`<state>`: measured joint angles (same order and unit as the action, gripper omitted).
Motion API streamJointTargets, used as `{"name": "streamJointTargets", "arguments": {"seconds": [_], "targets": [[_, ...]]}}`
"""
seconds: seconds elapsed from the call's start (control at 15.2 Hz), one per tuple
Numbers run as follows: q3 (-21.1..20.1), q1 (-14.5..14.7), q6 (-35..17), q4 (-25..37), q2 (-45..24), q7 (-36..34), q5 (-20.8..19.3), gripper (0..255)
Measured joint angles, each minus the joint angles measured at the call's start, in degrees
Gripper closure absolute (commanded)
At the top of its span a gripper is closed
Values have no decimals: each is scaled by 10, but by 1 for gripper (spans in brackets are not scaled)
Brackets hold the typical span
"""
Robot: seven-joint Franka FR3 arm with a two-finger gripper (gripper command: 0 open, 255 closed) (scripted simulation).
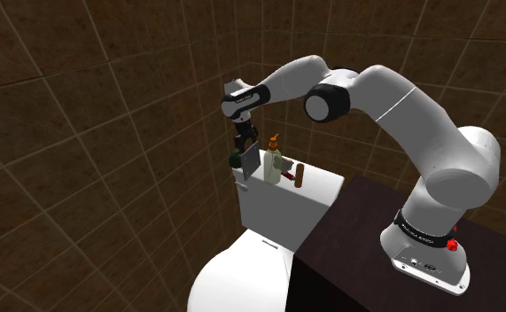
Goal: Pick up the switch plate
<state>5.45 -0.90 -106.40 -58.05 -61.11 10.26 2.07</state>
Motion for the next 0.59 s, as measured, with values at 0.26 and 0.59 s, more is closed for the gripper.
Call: {"name": "streamJointTargets", "arguments": {"seconds": [0.26, 0.59], "targets": [[-1, -1, -7, 16, -23, 0, 1, 255], [-1, -1, -7, 19, -26, -1, 1, 255]]}}
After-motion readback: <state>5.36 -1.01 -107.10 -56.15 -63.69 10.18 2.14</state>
